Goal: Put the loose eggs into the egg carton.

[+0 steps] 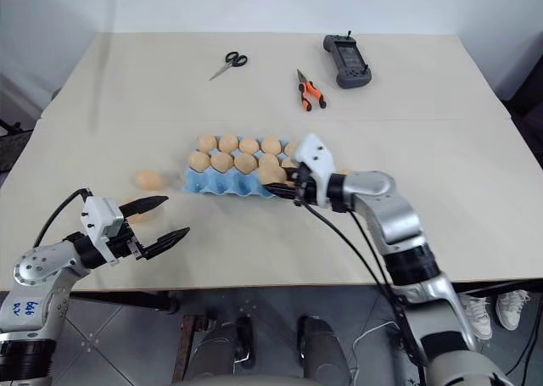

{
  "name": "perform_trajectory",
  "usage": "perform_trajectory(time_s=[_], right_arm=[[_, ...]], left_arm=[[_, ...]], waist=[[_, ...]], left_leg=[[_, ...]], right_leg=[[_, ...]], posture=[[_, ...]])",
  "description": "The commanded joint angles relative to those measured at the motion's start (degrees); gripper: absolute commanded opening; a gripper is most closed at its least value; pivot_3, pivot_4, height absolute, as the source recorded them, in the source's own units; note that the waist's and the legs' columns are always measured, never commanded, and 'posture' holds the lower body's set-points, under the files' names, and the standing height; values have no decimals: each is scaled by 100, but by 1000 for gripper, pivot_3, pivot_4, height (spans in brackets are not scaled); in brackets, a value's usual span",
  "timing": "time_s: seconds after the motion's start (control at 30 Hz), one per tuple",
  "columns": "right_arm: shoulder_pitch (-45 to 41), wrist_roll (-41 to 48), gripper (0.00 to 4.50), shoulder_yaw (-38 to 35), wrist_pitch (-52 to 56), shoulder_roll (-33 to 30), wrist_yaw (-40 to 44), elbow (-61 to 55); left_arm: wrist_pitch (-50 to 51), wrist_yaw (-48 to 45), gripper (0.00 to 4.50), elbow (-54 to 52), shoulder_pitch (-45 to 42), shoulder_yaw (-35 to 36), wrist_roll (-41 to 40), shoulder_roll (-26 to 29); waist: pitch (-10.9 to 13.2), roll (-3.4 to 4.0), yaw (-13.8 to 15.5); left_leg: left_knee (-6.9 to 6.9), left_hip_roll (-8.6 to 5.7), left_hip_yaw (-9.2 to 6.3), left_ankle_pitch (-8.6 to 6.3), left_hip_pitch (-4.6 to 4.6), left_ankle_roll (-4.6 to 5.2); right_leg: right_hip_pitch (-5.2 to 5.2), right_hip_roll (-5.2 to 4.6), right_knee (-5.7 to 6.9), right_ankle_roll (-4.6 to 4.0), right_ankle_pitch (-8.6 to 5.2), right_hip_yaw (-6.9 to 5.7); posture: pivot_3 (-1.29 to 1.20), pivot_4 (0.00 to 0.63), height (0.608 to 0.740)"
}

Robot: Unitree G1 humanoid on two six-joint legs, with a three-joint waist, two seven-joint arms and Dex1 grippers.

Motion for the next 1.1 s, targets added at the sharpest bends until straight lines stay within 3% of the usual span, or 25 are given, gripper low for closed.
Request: perform_trajectory(time_s=[0.03, 0.17, 0.27, 0.3, 0.57, 0.8, 0.97, 1.1], right_arm=[[-242, -128, 1936, -22, -136, 143, -141, 185], [-258, -113, 3280, 33, -27, 163, 17, 135], [14, 10, 4308, -119, 63, -216, 270, -353], [122, 119, 4459, -230, 63, -353, 376, -582], [1649, 606, 4459, -1590, -561, -1185, 422, -1512], [3291, 763, 4459, -2857, -1238, -1358, 149, -1299], [3842, 522, 4459, -2912, -1883, -1213, -49, -1007], [3412, 331, 4459, -2716, -1968, -1228, -279, -716]], left_arm=[[38, 110, 4500, -350, 86, 8, -75, -49], [114, 177, 4500, -522, 161, 19, -112, -66], [181, 174, 4500, -653, 209, 58, -162, -17], [187, 151, 4500, -663, 206, 60, -168, 5], [296, -75, 4500, -388, -504, -451, -150, -58], [166, -303, 4500, 207, -1183, -861, -11, -200], [354, -271, 4500, 372, -1506, -892, -138, -339], [580, -482, 4500, 374, -1629, -959, -250, -307]], waist=[[0, 0, 0], [0, 0, -3], [0, 0, -2], [0, 0, 13], [-1, -3, 89], [-2, -4, 136], [-2, -4, 132], [-2, -4, 69]], left_leg=[[-1, 0, 1, 0, 0, -1], [-2, 3, 3, 1, 0, -2], [3, 2, 4, 1, 0, -2], [3, 2, 4, 0, 0, -2], [9, 2, 1, 0, 2, -2], [19, 4, 9, -1, 6, 4], [30, 7, 4, 0, 25, 3], [40, 4, 8, 3, 26, 7]], right_leg=[[-1, 0, 2, -1, -1, -1], [-3, 4, 4, -1, -1, -5], [-2, 3, 7, 0, 0, -4], [1, 3, 6, 0, -1, -5], [11, 5, -2, 0, -1, -10], [16, 18, -3, 6, 2, -3], [32, 25, 6, 5, 2, -5], [36, 24, 6, 15, 8, 3]], posture=[[0, 150, 740], [0, 150, 740], [0, 150, 740], [0, 150, 740], [0, 150, 740], [0, 150, 740], [0, 150, 740], [0, 150, 740]])
